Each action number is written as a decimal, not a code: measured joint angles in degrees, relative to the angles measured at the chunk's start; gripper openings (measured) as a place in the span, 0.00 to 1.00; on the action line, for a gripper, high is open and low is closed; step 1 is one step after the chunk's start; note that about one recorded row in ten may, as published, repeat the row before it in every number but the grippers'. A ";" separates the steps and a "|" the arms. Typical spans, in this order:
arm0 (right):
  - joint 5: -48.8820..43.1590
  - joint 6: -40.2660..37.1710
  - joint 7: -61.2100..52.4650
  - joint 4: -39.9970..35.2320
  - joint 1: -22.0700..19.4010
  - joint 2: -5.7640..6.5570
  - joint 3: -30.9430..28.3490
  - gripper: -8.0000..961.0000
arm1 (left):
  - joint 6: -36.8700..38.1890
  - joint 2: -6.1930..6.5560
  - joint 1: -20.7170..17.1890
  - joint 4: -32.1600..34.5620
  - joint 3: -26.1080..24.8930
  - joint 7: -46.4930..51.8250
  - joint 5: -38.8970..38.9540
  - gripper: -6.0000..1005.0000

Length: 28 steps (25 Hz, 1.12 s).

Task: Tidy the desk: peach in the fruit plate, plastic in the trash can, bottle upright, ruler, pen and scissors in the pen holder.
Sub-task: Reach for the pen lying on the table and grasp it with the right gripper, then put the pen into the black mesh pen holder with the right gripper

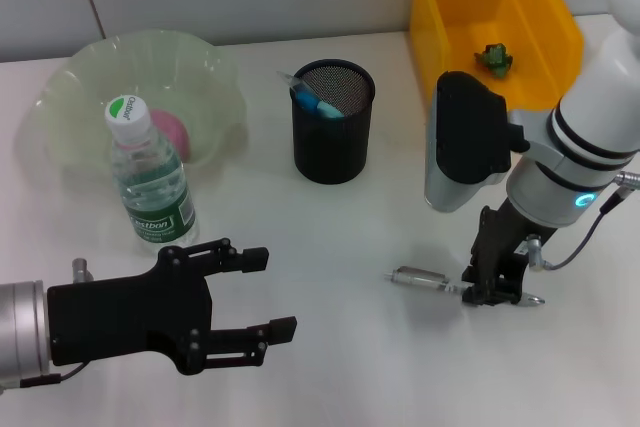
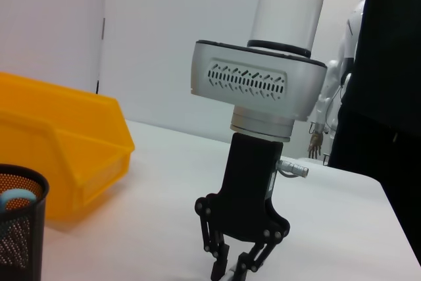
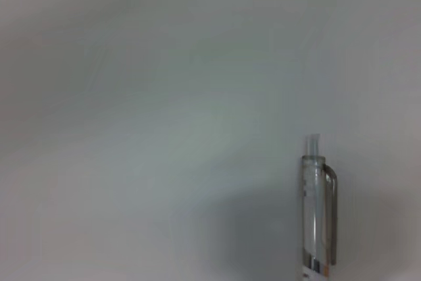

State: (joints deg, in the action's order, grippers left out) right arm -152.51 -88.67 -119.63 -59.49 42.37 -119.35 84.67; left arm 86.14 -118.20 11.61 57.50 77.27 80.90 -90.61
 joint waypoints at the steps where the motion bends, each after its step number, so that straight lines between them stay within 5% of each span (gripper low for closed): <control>1: 0.00 -0.04 0.00 0.04 0.00 0.00 0.57 0.18 | 0.00 -0.01 0.10 -0.09 -0.17 -0.01 0.04 0.81; 10: 2.04 -1.60 0.32 -2.90 -0.84 0.04 -0.31 0.14 | 0.02 -0.02 0.07 -0.27 -0.46 -0.14 0.07 0.81; 19: 13.85 -2.59 1.26 -19.71 -7.41 0.18 -10.84 0.14 | 0.63 -0.01 0.04 -0.37 -0.98 -0.37 0.10 0.81; 22: 28.75 7.47 5.63 -22.59 -11.73 0.19 -16.53 0.14 | 0.85 -0.01 0.31 -0.77 -1.28 -0.60 0.16 0.81; 28: 37.74 20.13 10.16 -17.93 -12.82 0.05 -16.10 0.14 | 1.02 -0.01 0.52 -0.81 -1.28 -0.71 0.16 0.80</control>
State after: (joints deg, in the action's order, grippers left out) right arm -114.77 -68.54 -109.47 -77.43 29.55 -119.30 68.57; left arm 87.16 -118.21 12.13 56.69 75.99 80.19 -90.45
